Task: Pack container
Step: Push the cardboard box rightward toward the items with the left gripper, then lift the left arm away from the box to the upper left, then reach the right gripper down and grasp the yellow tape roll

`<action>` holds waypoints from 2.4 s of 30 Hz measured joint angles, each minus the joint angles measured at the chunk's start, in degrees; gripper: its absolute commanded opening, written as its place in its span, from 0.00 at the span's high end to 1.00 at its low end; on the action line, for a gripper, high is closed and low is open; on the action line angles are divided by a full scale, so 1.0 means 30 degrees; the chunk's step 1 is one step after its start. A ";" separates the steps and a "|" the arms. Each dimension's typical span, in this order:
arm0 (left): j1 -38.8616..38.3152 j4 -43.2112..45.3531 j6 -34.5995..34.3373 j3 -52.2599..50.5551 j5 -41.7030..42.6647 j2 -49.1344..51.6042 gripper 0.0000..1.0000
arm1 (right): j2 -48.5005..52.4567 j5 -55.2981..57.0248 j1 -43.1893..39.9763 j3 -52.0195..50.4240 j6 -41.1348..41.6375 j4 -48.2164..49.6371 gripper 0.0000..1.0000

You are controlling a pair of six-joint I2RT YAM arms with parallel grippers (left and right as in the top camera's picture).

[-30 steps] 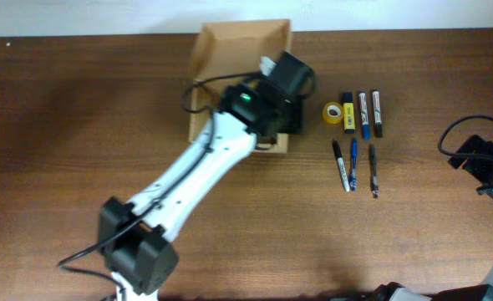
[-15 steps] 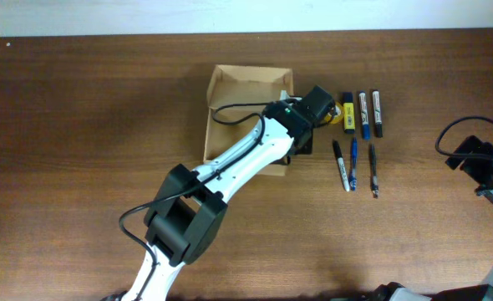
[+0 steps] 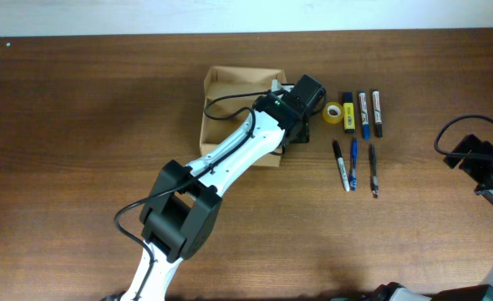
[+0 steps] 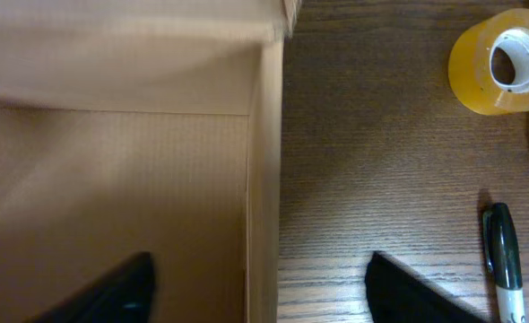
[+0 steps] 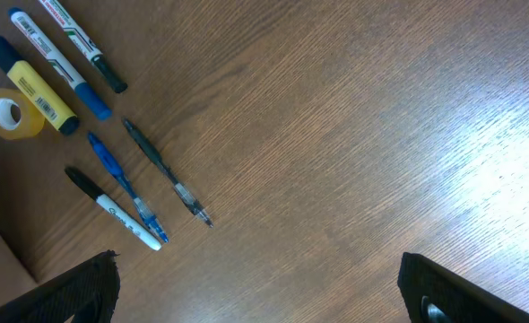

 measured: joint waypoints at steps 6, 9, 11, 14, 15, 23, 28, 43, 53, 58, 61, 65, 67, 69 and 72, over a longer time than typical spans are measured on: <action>-0.0007 -0.1275 0.0729 0.1472 0.0109 0.0000 0.21 | 0.0000 0.0000 0.0000 0.0007 0.0000 0.0000 0.01; -0.0007 -0.2426 0.1260 0.3184 -0.0051 0.0000 0.20 | 0.0000 0.0000 0.0000 0.0000 0.0015 0.0000 0.01; -0.0007 -0.3177 0.1603 0.4561 -0.0262 0.0000 0.20 | 0.0000 0.0000 0.0000 0.0007 0.0015 0.0007 0.01; -0.0007 -0.4044 0.1982 0.6470 -0.0641 0.0000 0.19 | 0.0000 -0.0007 0.0000 0.0007 0.0015 0.0007 0.01; -0.0007 -0.4269 0.2157 0.7089 -0.0801 0.0000 0.18 | 0.0000 -0.0007 0.0000 0.0000 0.0007 0.0015 0.01; 0.0102 -0.7570 0.3963 1.1970 -0.2754 0.0000 0.13 | 0.0000 0.0000 0.0000 0.0000 0.0000 0.0015 0.01; 0.1297 -0.9668 0.4656 1.4637 -0.3373 0.0000 0.13 | 0.0000 0.0000 0.0000 0.0007 0.0000 0.0015 0.01; 1.3413 -1.3610 0.6207 1.6961 0.0066 0.0000 0.07 | 0.0000 -0.0015 -0.0007 0.0007 0.0044 0.0648 0.01; 1.6517 -1.4338 0.6477 1.6961 0.2324 0.0000 0.00 | 0.0000 -0.2288 0.0117 0.0007 -0.0146 0.1800 0.23; 1.6568 -1.4484 0.6477 1.6961 0.2579 0.0000 0.00 | 0.0124 -0.2302 0.2688 0.0007 -0.0321 0.2084 0.23; 1.6568 -1.4491 0.6470 1.6961 0.2659 0.0000 0.00 | 0.0634 -0.2127 0.4816 0.0007 -0.0364 0.2404 0.23; 1.6568 -1.4484 0.6477 1.6961 0.2718 0.0000 0.00 | 0.2331 -0.1836 0.7934 0.0066 -0.0481 0.3271 0.23; 1.6568 -1.4491 0.6470 1.6961 0.2732 0.0000 0.00 | 0.3512 -0.1763 0.9129 0.0379 -0.0539 0.3475 0.27; 1.6568 -1.4484 0.6477 1.6961 0.2725 0.0000 0.00 | 0.4874 -0.1705 1.0098 0.1093 -0.0590 0.3555 0.27; 1.6568 -1.4477 0.6470 1.6961 0.2732 0.0000 0.00 | 0.6980 -0.1610 1.1271 0.2987 -0.0590 0.3322 0.28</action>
